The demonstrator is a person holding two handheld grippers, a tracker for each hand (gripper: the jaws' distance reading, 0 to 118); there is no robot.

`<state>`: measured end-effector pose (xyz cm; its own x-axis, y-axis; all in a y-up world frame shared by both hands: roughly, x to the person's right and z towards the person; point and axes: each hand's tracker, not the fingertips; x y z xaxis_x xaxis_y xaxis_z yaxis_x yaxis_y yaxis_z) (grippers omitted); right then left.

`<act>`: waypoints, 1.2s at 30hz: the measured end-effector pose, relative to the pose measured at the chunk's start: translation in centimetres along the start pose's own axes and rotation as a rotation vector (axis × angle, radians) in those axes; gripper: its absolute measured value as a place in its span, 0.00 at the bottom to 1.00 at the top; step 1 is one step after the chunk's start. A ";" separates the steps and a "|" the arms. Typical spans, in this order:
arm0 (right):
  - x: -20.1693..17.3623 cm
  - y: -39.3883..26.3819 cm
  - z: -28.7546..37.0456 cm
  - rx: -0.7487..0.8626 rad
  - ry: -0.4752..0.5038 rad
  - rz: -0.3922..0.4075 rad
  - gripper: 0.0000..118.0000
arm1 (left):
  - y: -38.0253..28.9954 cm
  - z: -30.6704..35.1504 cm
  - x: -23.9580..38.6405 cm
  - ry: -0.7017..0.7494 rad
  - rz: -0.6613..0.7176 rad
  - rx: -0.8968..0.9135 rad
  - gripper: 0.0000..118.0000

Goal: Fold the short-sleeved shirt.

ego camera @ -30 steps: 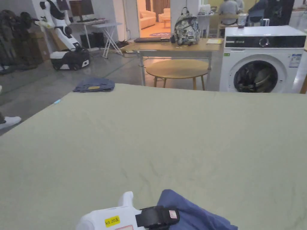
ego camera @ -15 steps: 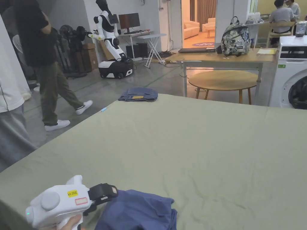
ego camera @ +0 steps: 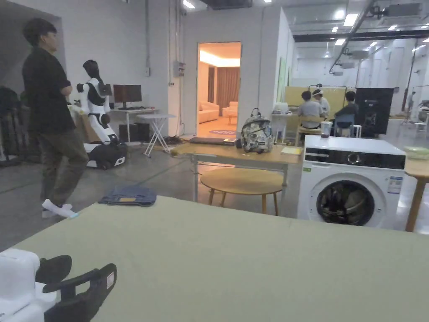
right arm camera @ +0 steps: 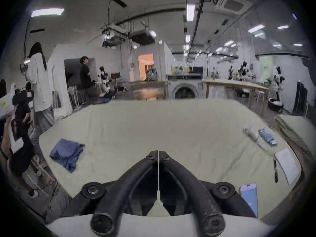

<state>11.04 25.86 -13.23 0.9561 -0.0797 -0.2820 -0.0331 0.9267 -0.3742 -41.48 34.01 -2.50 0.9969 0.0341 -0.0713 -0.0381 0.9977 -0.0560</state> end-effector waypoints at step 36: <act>-2.0 1.1 4.3 0.280 -0.157 0.074 0.85 | -1.8 -0.7 16.4 -0.065 -0.035 0.023 0.81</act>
<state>10.35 28.62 -9.29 0.9880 0.0287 -0.1514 -0.0433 0.9946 -0.0940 -25.15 32.75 -4.31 1.0000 0.0018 -0.0044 -0.0019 0.9994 -0.0341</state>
